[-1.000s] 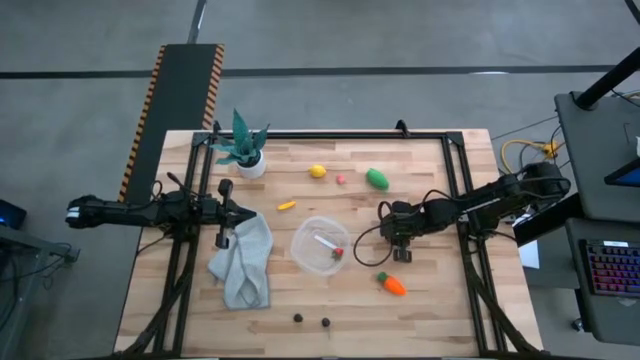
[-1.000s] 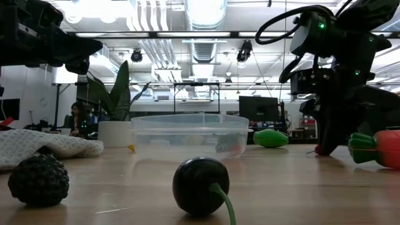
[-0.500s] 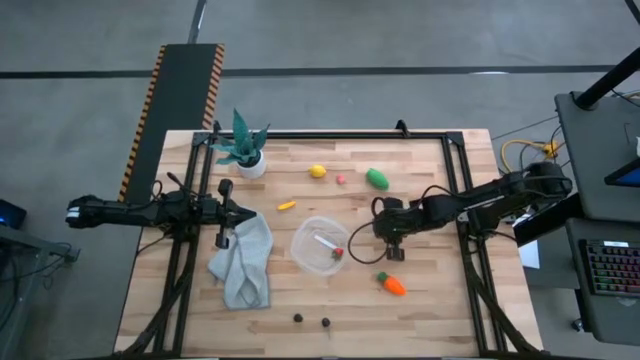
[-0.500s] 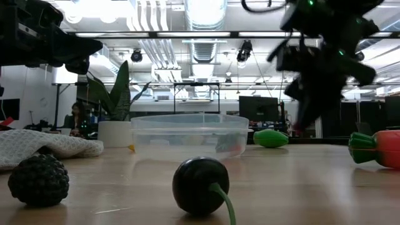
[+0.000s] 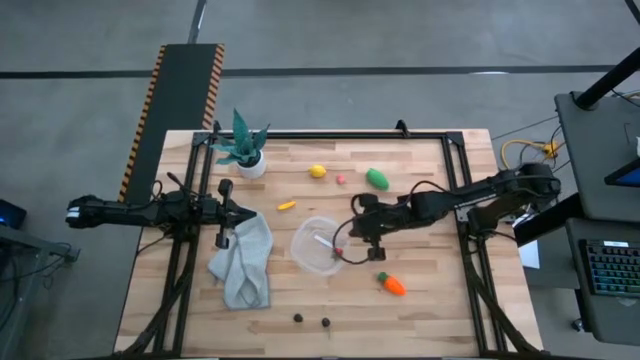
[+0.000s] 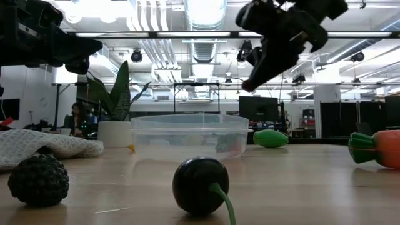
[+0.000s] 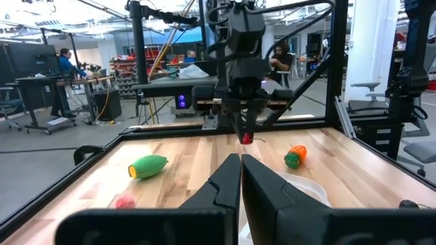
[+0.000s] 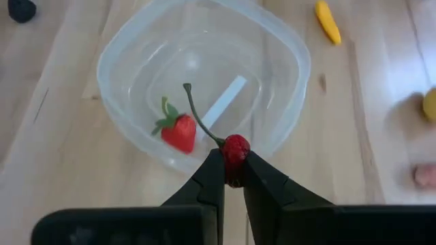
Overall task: Pick and placing Produce into tupperware
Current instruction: Put the red cherry into the transparent bin
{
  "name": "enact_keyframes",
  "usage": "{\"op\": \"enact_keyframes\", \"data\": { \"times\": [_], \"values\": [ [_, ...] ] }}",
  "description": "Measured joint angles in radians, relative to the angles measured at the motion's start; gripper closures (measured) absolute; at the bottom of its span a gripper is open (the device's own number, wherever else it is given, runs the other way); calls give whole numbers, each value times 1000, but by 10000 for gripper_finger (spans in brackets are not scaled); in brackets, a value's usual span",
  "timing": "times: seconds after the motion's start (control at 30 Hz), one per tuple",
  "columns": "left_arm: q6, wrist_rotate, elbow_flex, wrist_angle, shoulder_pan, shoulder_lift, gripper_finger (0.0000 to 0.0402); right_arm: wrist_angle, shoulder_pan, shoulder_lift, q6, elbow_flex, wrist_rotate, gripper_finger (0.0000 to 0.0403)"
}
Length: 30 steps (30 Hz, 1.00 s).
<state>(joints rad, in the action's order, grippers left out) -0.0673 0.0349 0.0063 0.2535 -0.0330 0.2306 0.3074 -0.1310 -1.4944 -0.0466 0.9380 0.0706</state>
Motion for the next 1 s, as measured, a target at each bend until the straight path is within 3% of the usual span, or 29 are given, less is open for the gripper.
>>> {"op": "enact_keyframes", "data": {
  "times": [0.53, 0.77, 1.0],
  "values": [
    [0, 0, 0, -2, 0, 5, 402, 49, 0, -291, -132, 216, -45, 371],
    [0, 0, 0, -2, 0, 6, 402, 60, 13, -324, -126, 226, -44, 368],
    [0, 0, 0, -2, 0, 8, 402, 62, 27, -324, -96, 225, -44, 334]
  ]
}}
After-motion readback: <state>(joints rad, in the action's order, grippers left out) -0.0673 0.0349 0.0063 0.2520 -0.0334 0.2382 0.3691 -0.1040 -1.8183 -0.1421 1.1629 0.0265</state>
